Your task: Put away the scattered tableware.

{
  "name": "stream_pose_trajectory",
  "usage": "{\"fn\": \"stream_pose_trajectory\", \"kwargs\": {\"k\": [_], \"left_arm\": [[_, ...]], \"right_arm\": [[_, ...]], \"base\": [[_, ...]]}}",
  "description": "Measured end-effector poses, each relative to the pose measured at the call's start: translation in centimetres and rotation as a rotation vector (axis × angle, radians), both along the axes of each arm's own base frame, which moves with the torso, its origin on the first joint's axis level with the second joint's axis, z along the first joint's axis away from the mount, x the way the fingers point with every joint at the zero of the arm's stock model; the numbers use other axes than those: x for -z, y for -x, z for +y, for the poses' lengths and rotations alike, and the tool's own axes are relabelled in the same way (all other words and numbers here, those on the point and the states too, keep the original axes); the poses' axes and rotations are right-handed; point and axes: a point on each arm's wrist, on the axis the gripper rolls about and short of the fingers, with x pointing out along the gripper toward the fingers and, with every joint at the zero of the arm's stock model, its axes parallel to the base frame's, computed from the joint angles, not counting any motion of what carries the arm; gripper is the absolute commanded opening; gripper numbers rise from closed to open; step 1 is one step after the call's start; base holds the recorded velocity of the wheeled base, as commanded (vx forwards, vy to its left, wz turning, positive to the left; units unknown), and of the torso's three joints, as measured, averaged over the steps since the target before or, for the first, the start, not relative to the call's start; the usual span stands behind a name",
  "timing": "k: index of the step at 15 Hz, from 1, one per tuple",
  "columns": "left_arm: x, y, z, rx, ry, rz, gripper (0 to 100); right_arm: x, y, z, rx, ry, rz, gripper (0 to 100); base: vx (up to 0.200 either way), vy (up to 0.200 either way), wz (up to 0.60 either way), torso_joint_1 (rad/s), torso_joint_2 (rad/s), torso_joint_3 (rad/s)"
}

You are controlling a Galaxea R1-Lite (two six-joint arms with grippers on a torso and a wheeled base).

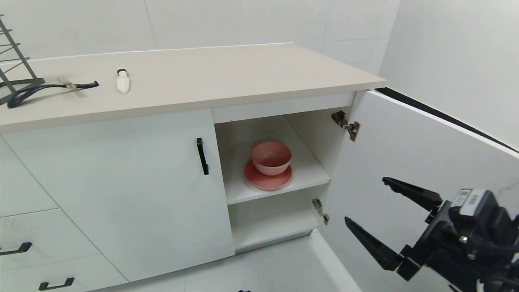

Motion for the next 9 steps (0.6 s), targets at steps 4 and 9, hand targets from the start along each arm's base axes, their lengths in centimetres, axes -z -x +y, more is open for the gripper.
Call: {"fn": "stream_pose_trajectory", "kwargs": {"k": [4,9], "left_arm": [[0.0,0.0,0.0,0.0,-0.001,0.0,100],[0.0,0.0,0.0,0.001,0.0,0.0,100]], "right_arm": [[-1.3,0.8,-2.5,0.092,-0.028,-0.034,100],[-1.4,3.0,-7.6,0.344,0.008,0.033,100]], "base": [[-0.2,0.0,0.0,-0.001,0.0,0.002],[-0.04,-0.16,0.0,0.001,0.0,0.003]]}}
